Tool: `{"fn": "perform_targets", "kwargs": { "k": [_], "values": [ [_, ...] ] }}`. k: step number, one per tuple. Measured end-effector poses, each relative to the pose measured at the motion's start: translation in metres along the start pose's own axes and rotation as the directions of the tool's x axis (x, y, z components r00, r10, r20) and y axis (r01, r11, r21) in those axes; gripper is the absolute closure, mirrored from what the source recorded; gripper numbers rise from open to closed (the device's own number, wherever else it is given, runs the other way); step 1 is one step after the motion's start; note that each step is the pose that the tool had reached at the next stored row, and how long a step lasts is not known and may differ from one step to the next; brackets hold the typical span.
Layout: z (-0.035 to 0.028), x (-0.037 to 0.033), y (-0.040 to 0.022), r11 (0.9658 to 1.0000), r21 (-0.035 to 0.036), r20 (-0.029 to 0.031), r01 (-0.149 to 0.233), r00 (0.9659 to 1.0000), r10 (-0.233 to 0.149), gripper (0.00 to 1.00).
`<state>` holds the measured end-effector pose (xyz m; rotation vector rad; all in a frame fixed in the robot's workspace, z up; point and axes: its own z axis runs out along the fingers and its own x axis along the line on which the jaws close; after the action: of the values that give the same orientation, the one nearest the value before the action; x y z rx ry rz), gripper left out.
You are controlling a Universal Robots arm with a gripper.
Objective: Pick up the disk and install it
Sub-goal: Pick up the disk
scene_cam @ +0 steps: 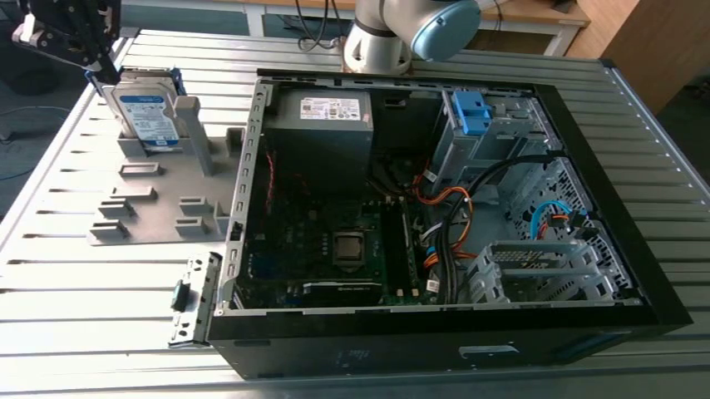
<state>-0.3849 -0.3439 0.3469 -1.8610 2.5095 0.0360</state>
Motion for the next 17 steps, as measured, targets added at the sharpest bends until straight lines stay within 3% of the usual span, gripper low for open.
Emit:
{"fn": "perform_targets", "kwargs": {
  "k": [17],
  "values": [
    [0.0,0.0,0.0,0.9983,-0.0016,-0.0005,0.057,0.9984,-0.057,0.89]
  ]
}}
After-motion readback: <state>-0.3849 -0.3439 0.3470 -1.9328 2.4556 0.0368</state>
